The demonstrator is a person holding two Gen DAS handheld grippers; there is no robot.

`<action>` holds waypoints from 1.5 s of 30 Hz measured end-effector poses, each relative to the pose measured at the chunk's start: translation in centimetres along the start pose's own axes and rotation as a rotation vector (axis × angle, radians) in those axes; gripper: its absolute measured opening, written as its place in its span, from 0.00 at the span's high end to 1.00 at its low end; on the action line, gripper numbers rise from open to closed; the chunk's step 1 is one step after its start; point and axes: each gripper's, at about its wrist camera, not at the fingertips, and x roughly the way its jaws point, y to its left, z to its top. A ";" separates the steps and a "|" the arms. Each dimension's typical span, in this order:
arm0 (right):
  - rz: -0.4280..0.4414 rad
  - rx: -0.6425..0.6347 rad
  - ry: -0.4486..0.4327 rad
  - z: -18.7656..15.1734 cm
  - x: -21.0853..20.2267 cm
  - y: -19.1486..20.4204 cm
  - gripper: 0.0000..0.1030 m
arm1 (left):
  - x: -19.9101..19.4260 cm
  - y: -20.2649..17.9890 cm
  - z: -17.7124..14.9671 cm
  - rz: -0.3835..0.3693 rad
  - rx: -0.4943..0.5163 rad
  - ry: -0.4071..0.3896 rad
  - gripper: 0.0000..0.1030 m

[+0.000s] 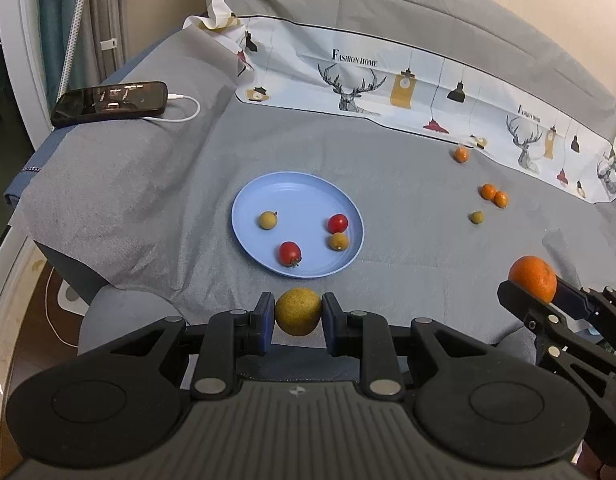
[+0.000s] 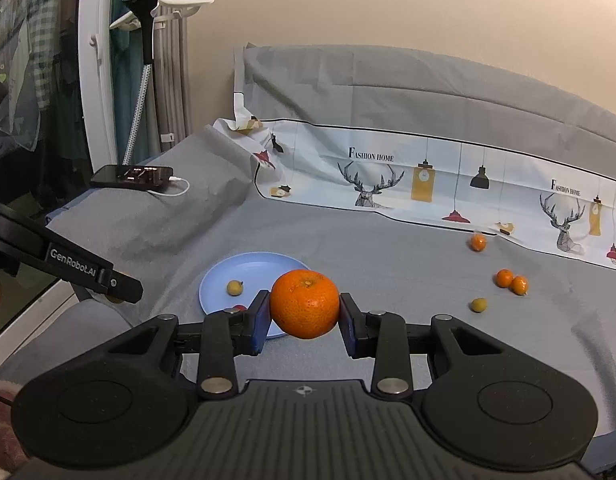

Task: Organize fruits
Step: 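Carry both fruits to the blue plate and open the right tool to drop the orange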

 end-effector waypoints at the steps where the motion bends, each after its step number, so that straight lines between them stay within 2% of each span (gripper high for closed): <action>1: -0.002 -0.002 0.003 0.0 0.2 0.1 0.64 | 0.1 0.1 0.1 0.000 -0.003 0.000 0.74; 17: -0.004 -0.012 0.052 -0.2 1.8 0.4 0.64 | 1.3 1.5 1.0 0.000 -0.053 0.009 0.74; 27: -0.006 -0.010 0.103 0.3 4.9 0.4 0.64 | 3.2 3.0 4.7 0.020 -0.071 -0.011 0.74; 38: 0.043 -0.014 0.173 1.9 12.9 0.9 0.64 | 11.7 2.9 8.4 0.036 -0.051 0.100 0.74; 45: 0.075 -0.015 0.241 2.3 18.9 0.8 0.64 | 17.4 3.0 10.0 0.078 -0.020 0.151 0.74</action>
